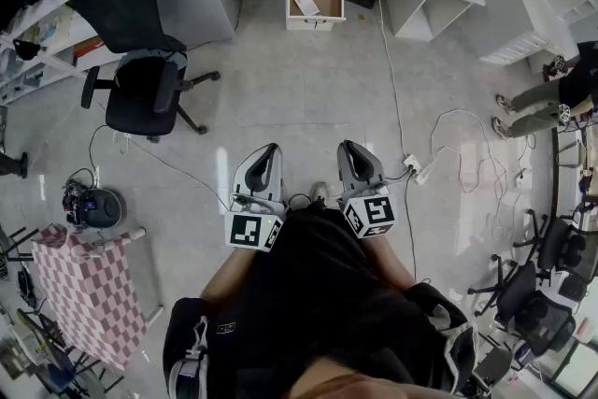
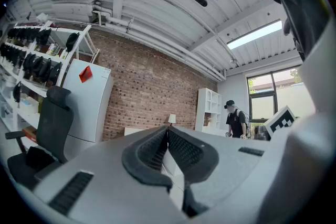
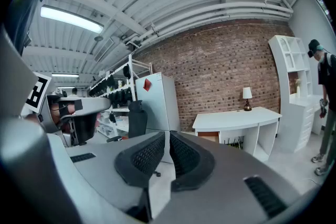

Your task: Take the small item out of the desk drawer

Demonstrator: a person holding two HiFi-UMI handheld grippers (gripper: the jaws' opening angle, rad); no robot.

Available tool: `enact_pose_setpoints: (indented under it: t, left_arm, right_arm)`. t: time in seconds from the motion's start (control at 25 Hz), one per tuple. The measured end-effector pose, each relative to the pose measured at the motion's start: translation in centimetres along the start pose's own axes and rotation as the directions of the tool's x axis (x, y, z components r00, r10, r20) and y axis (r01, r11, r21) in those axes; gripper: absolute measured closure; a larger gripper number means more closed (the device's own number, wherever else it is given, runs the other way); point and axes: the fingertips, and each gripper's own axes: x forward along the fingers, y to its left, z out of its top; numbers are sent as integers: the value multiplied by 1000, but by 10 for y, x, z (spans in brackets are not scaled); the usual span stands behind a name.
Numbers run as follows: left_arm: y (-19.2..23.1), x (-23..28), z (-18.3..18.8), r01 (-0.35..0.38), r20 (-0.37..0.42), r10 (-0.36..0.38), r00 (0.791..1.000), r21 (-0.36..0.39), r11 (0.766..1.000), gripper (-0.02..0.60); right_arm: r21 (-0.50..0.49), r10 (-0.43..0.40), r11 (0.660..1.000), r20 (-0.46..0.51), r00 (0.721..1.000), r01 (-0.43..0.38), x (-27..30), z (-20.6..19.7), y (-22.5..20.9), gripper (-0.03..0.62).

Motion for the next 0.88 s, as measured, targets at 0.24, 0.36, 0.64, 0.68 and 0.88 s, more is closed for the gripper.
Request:
enact_pose_setpoints:
  t: [0.24,0.36,0.64,0.68,0.88]
  left_arm:
    - [16,-1,5,3,10,-3,1000,-9,1000,572]
    - [26,-3,5,6,10,-6,1000,-16,1000,572]
    - [61,-15,2,18,-2,-18,1000,-31,999,571]
    - [67,-17,1,20,-5,-20,1000,-33,999,572]
    - [94,-21,-8,33,-19,-34,999,-47,998,572]
  right_arm:
    - [-13,-1,1000,-2,1000,1,11,4,11,546]
    - [-19,4,1000,-2,1000,-4,18,5,20,546]
    - [16,-15,1000,13,1000,15,39,5,44,546]
    - [19,-22,1000,14,1000,22,43,5,48,548]
    - [1,-47,999,6,999,47,61,-2,64,547]
